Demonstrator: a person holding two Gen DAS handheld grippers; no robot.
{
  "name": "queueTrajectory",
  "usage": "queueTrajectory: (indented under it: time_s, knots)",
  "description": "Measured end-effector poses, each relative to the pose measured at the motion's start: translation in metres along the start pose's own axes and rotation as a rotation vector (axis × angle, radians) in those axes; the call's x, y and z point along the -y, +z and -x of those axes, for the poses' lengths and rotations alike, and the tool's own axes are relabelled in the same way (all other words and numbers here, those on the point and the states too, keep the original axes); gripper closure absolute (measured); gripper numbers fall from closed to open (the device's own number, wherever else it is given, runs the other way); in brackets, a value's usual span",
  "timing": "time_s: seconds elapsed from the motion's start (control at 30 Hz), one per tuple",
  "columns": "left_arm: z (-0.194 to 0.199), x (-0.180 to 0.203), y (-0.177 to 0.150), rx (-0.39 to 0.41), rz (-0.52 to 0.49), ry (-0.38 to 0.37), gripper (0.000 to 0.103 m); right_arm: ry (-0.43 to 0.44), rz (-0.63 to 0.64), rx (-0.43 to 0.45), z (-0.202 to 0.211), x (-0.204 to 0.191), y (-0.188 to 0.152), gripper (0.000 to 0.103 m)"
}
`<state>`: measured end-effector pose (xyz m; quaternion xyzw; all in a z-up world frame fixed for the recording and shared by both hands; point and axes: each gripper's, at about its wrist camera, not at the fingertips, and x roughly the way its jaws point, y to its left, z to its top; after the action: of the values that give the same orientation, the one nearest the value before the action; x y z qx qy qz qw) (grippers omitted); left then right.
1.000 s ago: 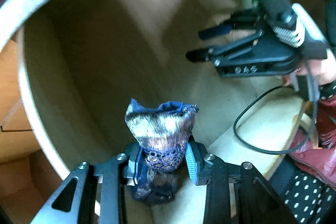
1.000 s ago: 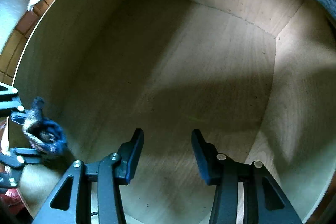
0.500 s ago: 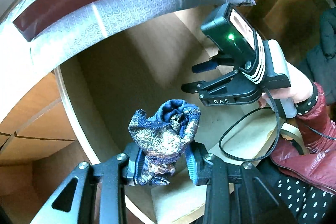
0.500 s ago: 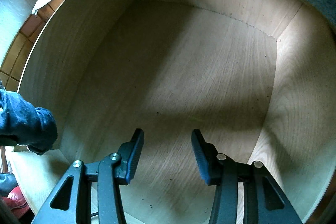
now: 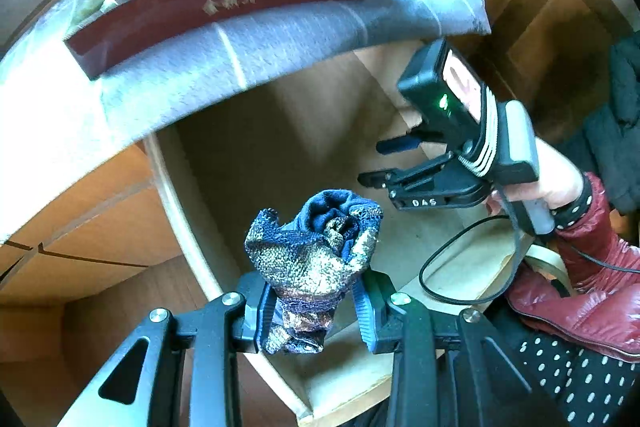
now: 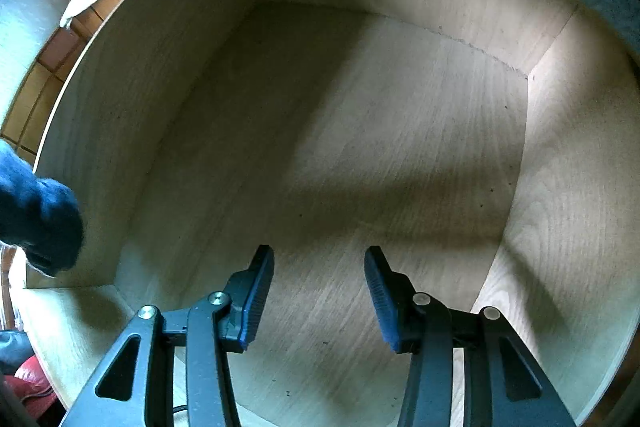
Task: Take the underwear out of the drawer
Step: 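Lift the blue lace cloth out of the drawer with the left tool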
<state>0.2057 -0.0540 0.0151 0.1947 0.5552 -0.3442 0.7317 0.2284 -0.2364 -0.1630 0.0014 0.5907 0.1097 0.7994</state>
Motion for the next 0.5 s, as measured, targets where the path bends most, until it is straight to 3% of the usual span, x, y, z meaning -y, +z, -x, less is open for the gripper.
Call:
queueTrajectory:
  time_s: [0.27,0.5]
  knots:
    - [0.046,-0.001,0.004,0.078,-0.002,0.015,0.07,-0.007,-0.004,-0.005,-0.002,-0.004,0.004,0.055]
    - [0.055,0.001,0.003,0.092,0.001,0.005,0.07,-0.004,-0.006,-0.005,-0.002,-0.006,0.006,0.055]
